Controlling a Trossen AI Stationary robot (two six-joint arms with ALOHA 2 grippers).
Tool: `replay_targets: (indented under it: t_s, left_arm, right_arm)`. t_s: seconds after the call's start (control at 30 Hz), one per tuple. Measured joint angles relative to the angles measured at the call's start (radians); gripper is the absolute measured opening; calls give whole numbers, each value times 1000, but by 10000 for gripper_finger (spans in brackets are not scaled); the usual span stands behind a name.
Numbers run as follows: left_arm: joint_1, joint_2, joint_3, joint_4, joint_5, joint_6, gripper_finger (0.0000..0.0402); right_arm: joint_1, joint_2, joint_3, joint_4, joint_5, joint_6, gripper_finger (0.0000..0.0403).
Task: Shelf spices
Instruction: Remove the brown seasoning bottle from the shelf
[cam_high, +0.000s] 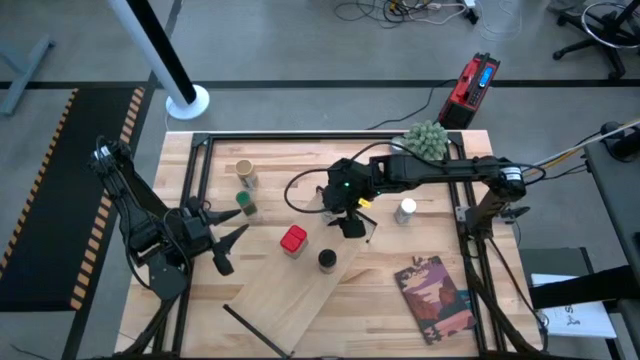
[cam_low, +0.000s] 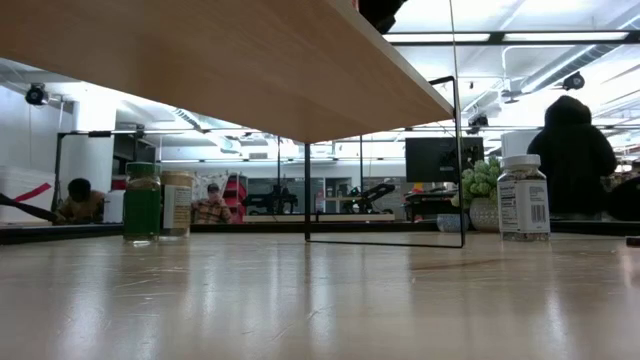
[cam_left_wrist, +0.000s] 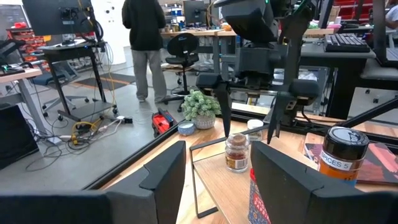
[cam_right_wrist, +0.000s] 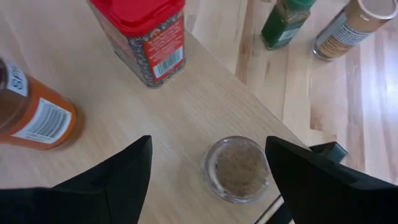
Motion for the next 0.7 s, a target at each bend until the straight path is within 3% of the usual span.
replay_targets:
  t_s: [0.7]
  left_arm:
    - [1, -2, 0, 1, -1, 12, 173]
  right_arm:
    - [-25, 40, 0, 15, -17, -25, 281]
